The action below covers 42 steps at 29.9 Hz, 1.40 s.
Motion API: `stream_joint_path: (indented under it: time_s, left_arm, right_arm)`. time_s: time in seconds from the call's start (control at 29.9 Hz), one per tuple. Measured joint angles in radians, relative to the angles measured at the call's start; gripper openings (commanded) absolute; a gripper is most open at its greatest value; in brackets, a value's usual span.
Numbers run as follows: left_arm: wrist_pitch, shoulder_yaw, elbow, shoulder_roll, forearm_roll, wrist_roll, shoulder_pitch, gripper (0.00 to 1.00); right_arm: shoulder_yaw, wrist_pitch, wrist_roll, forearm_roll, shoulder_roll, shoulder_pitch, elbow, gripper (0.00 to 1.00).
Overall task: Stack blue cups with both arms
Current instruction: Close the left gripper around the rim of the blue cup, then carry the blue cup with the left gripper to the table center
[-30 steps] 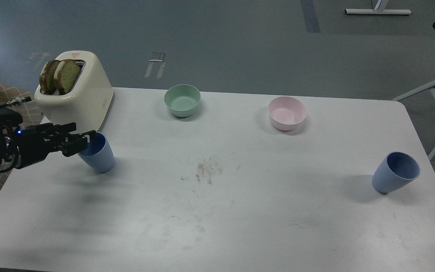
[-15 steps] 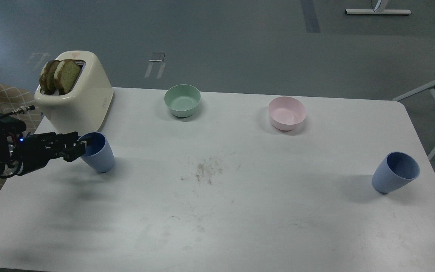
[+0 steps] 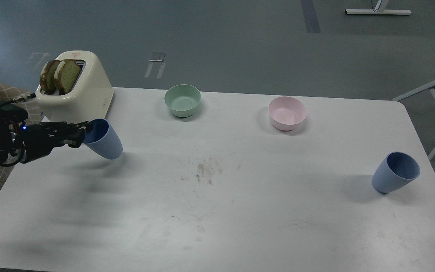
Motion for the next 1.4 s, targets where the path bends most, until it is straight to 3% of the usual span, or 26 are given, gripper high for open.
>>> stream_joint_path:
  time_s: [0.23,0.43,0.57,0.8,1.4]
  left_arm:
    - [-0.163,0.005,-0.09,-0.028,0.009,-0.001,-0.245,0.0]
    - [-0.238,0.116,-0.095,-0.244,0.129,-0.001,-0.481,0.0]
    - [-0.241,0.264,0.004,-0.406,0.149,-0.001,-0.597,0.0]
    - [-0.236,0.374,0.104,-0.607,0.158,-0.001,-0.617,0.0]
    - [-0.227,0.423,0.244,-0.768,0.159,0.0,-0.59,0.0]
  right_arm:
    - [0.001,0.0,0.0,0.0,-0.005,-0.012,0.0,1.0]
    - [0.008,0.0,0.0,0.003,-0.032,-0.026,0.002,1.0]
    - [0.018,0.0,0.0,0.023,-0.044,-0.045,0.0,1.0]
    - [0.032,0.0,0.001,0.035,-0.056,-0.076,0.0,1.0]
    - [0.052,0.0,0.006,0.035,-0.056,-0.137,0.001,1.0]
